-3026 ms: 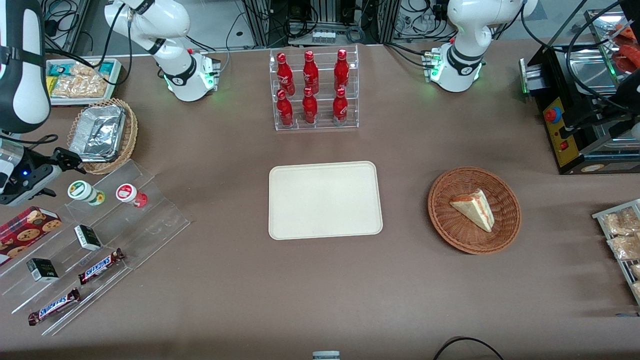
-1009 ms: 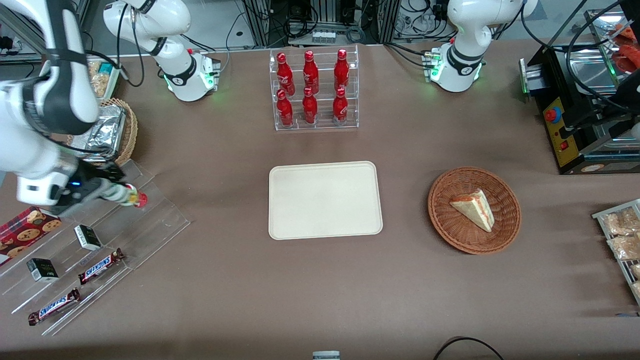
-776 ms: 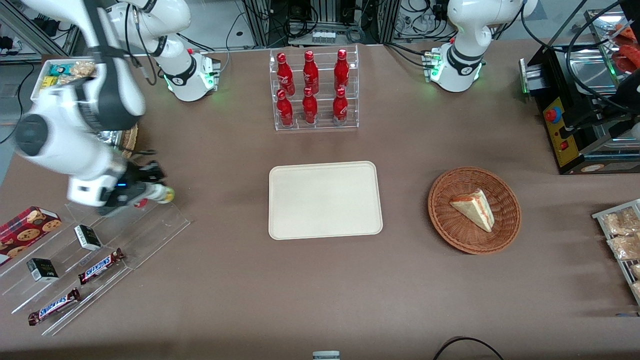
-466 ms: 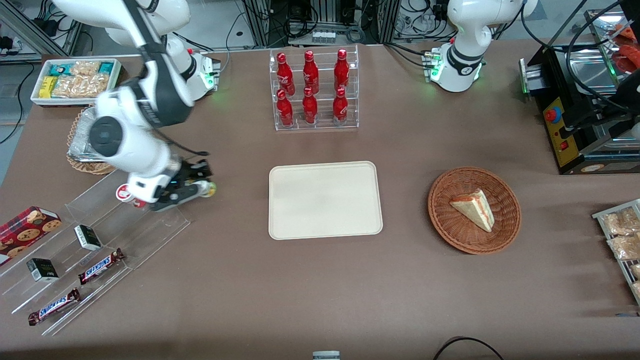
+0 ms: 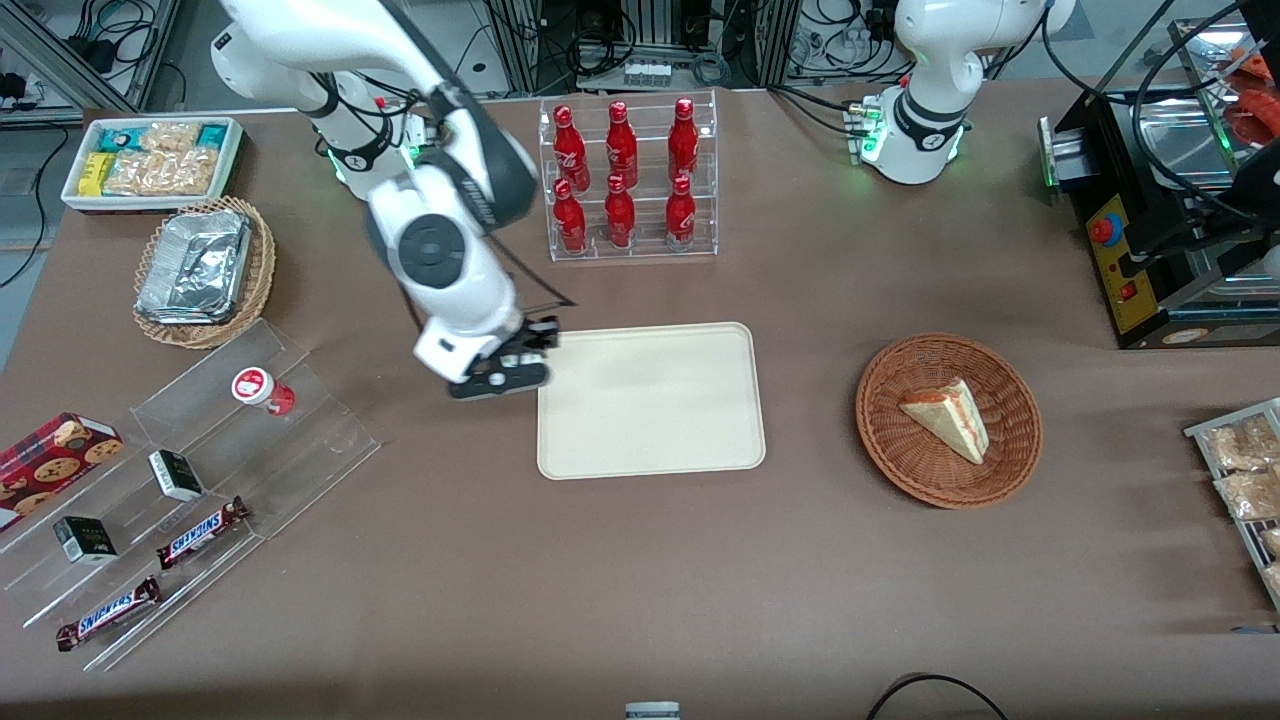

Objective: Place green gum on tray
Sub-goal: 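Carry the held green gum jar over the cream tray, then lower the green gum jar onto the tray and open the right gripper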

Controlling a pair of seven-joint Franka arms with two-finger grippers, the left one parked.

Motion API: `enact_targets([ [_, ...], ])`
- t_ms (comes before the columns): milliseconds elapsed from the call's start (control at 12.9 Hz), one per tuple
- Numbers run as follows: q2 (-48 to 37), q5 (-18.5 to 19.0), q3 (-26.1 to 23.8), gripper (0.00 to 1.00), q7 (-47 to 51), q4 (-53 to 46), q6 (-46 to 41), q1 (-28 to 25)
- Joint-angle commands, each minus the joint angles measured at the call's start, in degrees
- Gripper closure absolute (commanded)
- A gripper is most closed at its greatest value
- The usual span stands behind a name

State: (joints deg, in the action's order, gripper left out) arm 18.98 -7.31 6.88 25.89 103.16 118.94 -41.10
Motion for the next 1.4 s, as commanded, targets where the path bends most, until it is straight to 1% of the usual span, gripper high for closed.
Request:
enact_targets([
  [0,5.9,-1.3,0.8,1.0,7.1,-5.1,2.9,-3.1],
  [155,9.2,-1.5,0.8,1.0,11.9,-7.3,5.4,-5.1],
  [388,12.2,-6.7,0.8,1.0,15.0,-8.5,8.5,-7.6],
  [466,13.2,-6.8,0.8,1.0,15.8,-8.6,10.0,-9.0],
  [621,15.3,-6.7,0.8,1.0,18.0,-9.0,12.9,-9.6],
  [776,17.3,-6.5,0.9,1.0,18.8,-10.4,13.6,-10.8],
  [1164,20.1,-5.2,1.0,1.0,19.0,-10.8,17.4,-11.0],
  [1241,20.6,-4.2,1.0,1.0,19.0,-10.8,18.2,-11.1],
  [1319,21.0,-2.4,1.0,1.0,19.1,-10.8,18.5,-11.1],
])
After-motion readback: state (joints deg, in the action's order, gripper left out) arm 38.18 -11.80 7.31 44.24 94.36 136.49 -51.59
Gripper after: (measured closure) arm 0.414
